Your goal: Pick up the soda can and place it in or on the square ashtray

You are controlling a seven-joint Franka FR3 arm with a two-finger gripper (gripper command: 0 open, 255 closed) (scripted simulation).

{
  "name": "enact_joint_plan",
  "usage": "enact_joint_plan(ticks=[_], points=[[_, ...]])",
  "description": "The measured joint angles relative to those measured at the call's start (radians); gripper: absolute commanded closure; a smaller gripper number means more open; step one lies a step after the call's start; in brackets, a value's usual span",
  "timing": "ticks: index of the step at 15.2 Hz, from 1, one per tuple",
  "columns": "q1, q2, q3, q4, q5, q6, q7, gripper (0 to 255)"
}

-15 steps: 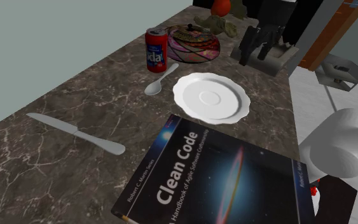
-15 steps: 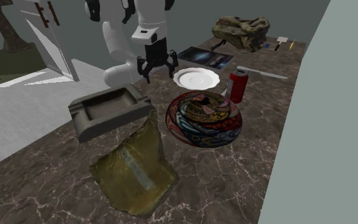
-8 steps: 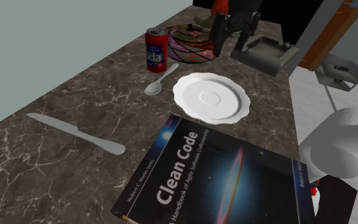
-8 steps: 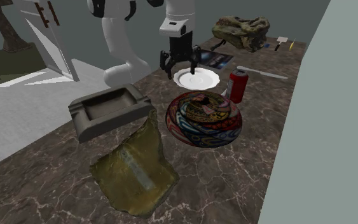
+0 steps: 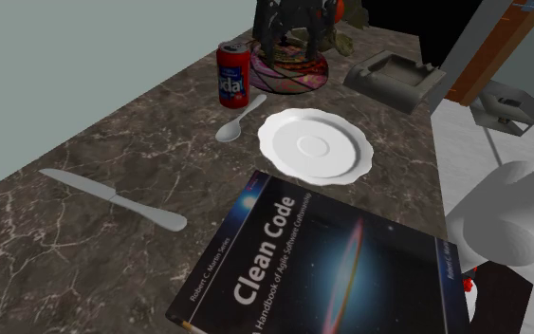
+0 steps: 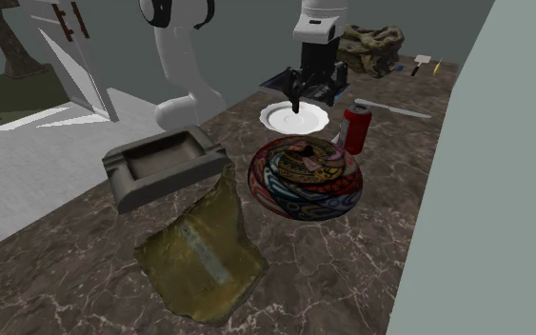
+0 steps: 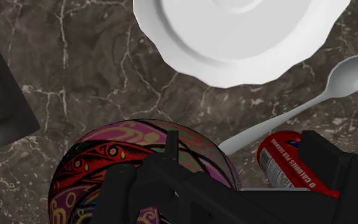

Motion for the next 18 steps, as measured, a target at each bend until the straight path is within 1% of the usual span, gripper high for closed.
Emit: enact_joint_plan(ticks=[4,7,8,9,15,18], points=[[0.019,0.166,0.067,0.203,-0.059,-0.046,0.105,0],[0.049,0.301,0.107,0.366,-0.121,-0.088,0.179,0],[0.056,0.323,0.112,0.388,-0.131,-0.089,0.191,0],[0.058,0.33,0.113,0.388,-0.135,-0.084,0.195,0],[0.054,0.312,0.111,0.289,-0.127,-0.001,0.195,0],[0.052,0.306,0.109,0.273,-0.124,0.01,0.192,0]])
